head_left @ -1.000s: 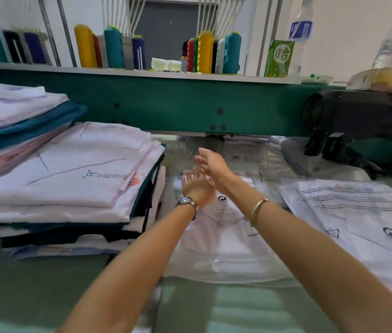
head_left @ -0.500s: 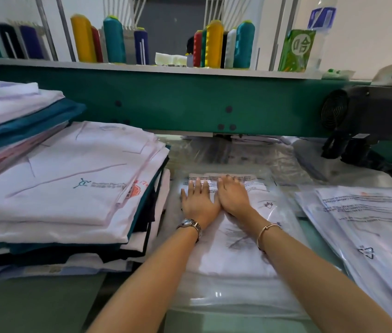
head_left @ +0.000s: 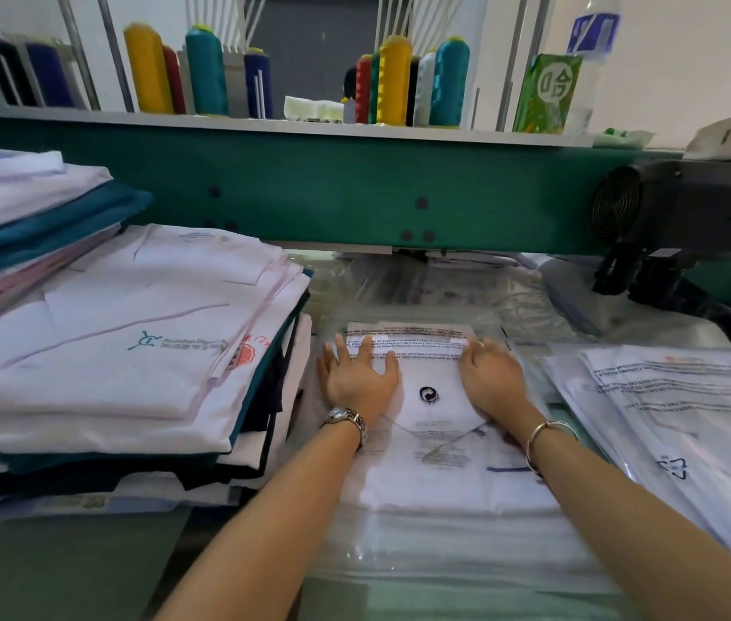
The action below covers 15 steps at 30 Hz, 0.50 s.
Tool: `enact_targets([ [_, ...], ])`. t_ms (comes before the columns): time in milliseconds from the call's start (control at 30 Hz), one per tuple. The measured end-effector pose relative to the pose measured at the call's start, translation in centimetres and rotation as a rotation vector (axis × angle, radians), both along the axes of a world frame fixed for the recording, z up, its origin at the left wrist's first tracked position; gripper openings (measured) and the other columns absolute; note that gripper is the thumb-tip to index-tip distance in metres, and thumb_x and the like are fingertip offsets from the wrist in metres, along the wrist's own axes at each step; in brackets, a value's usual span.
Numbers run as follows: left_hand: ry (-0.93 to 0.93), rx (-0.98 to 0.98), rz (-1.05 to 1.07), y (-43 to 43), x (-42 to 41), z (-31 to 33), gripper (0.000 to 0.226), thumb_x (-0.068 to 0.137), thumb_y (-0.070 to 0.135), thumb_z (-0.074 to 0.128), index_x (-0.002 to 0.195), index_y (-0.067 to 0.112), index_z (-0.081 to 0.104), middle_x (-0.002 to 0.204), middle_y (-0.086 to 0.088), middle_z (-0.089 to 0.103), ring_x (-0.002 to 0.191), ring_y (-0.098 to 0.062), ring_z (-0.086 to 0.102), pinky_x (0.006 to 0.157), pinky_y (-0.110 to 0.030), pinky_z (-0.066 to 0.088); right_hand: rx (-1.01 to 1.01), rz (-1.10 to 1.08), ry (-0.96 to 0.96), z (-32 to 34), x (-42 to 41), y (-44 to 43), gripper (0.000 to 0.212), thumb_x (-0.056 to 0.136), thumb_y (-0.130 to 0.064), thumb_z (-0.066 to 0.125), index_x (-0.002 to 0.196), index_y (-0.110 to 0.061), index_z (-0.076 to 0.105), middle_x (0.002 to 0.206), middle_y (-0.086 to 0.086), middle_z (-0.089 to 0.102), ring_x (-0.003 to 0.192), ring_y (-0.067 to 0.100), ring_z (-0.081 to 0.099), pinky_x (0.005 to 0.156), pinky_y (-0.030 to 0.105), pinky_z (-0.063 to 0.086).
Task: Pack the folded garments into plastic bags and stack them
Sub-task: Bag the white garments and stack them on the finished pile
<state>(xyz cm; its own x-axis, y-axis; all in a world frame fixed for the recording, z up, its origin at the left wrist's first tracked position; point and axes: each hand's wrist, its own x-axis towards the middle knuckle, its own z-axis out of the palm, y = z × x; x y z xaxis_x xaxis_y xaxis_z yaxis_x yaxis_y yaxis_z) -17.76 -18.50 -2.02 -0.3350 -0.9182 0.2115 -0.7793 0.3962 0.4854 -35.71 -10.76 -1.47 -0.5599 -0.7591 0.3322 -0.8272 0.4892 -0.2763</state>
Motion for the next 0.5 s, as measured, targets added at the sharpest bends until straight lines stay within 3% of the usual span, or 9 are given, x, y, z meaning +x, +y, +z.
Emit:
enact_targets([
  [133, 0.031, 0.06, 0.002, -0.2, -0.1, 0.5, 0.056, 0.1, 0.053, 0.031, 0.151, 0.031, 0.033, 0.163, -0.01, 0.012, 0.15, -0.029, 0.003, 0.121, -0.043, -0.001, 0.044, -0.044, 0.031, 0.1, -0.7, 1.2, 0.044, 0.103, -0.026, 0.021, 0.126, -0.003, 0.05, 0.126, 0.021, 0.054, 0.116, 0.036, 0.049, 0.102, 0.046, 0.039],
  [200, 0.032, 0.064, 0.012, -0.1, -0.1, 0.6, 0.057, 0.1, 0.052, 0.03, 0.152, 0.028, 0.033, 0.162, -0.013, 0.012, 0.15, -0.03, 0.003, 0.121, -0.043, -0.003, 0.117, -0.136, 0.146, 0.3, -0.3, 1.7, 0.044, 0.102, -0.028, 0.023, 0.122, -0.002, 0.052, 0.121, 0.022, 0.057, 0.111, 0.037, 0.052, 0.097, 0.045, 0.042],
  [267, -0.036, 0.031, 0.047, 0.4, 0.0, 0.7, 0.064, 0.1, 0.053, 0.028, 0.154, 0.018, 0.027, 0.162, -0.02, 0.009, 0.15, -0.033, 0.003, 0.121, -0.045, -0.008, 0.159, -0.209, 0.291, 0.7, 0.6, 2.1, 0.046, 0.1, -0.028, 0.023, 0.122, -0.002, 0.053, 0.121, 0.022, 0.058, 0.112, 0.036, 0.053, 0.097, 0.043, 0.042],
  [333, -0.157, -0.018, 0.041, 1.2, -0.2, 1.2, 0.072, 0.1, 0.055, 0.024, 0.155, 0.008, 0.017, 0.161, -0.023, 0.002, 0.15, -0.034, -0.003, 0.12, -0.045, -0.012, 0.116, -0.164, 0.312, 1.4, 2.1, 1.9, 0.046, 0.1, -0.027, 0.022, 0.128, -0.004, 0.051, 0.128, 0.019, 0.056, 0.118, 0.034, 0.049, 0.101, 0.043, 0.039],
  [400, -0.269, -0.064, -0.026, 2.4, -0.4, 2.0, 0.076, 0.1, 0.056, 0.02, 0.155, 0.005, 0.008, 0.161, -0.021, -0.005, 0.15, -0.033, -0.009, 0.119, -0.045, -0.014, 0.011, -0.044, 0.22, 1.7, 3.7, 1.2, 0.042, 0.1, -0.024, 0.023, 0.127, -0.007, 0.051, 0.13, 0.014, 0.055, 0.119, 0.031, 0.048, 0.1, 0.04, 0.038],
  [433, -0.3, -0.08, -0.068, 3.1, -0.5, 2.5, 0.075, 0.101, 0.055, 0.018, 0.155, 0.005, 0.005, 0.162, -0.018, -0.007, 0.15, -0.031, -0.011, 0.118, -0.045, -0.014, -0.075, 0.035, 0.125, 1.8, 4.6, 0.9, 0.039, 0.1, -0.022, 0.024, 0.117, -0.007, 0.056, 0.122, 0.013, 0.058, 0.114, 0.031, 0.051, 0.095, 0.04, 0.04],
  [500, -0.339, -0.076, -0.179, 4.8, -0.2, 3.3, 0.071, 0.102, 0.05, 0.018, 0.155, 0.006, -0.001, 0.162, -0.015, -0.009, 0.15, -0.029, -0.012, 0.119, -0.045, -0.013, -0.241, 0.195, -0.281, 2.5, 7.2, 1.1, 0.037, 0.102, -0.024, 0.026, 0.089, -0.013, 0.059, 0.101, 0.011, 0.061, 0.1, 0.029, 0.054, 0.082, 0.034, 0.039],
])
